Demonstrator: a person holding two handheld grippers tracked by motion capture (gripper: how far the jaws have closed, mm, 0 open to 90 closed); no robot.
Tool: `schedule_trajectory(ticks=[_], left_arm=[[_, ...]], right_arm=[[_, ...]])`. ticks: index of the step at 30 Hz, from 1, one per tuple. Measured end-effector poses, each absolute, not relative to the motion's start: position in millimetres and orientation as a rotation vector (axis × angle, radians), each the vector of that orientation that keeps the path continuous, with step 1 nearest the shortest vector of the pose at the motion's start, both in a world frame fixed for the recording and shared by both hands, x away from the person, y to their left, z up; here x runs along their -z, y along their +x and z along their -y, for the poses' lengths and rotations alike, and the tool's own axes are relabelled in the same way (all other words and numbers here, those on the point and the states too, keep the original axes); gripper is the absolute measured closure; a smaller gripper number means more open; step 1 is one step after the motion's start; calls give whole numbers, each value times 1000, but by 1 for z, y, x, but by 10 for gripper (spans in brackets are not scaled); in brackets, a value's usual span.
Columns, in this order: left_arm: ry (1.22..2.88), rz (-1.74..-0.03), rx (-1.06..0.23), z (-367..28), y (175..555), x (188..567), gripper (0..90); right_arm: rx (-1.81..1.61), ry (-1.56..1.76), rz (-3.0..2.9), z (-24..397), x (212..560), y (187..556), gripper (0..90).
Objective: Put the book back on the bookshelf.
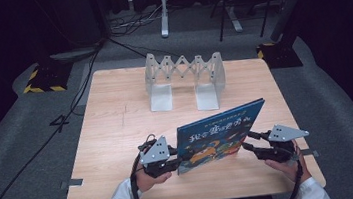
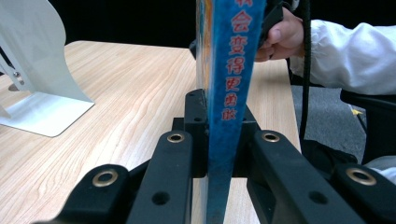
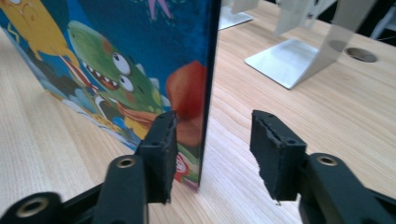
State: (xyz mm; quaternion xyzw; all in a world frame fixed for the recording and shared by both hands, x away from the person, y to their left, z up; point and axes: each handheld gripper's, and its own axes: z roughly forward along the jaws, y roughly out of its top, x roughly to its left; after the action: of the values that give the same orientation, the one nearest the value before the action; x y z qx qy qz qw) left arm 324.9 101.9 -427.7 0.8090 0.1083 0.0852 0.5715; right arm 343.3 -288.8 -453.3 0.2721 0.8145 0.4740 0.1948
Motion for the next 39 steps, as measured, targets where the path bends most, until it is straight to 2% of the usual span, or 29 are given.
schedule_trajectory(ticks=[6,7,23,39], left_arm=[[1880,-272,-188,-103,328,430,820],[1874,-278,-185,-103,328,430,817],[1845,-308,-258,-96,330,429,760],[1787,-309,-257,-96,331,434,769]], right_arm=[[-1317,704,-2324,276,459,347,552],[-1323,689,-2339,272,460,347,591],[-1319,667,-2328,269,461,340,664],[-1333,687,-2325,268,461,341,662]])
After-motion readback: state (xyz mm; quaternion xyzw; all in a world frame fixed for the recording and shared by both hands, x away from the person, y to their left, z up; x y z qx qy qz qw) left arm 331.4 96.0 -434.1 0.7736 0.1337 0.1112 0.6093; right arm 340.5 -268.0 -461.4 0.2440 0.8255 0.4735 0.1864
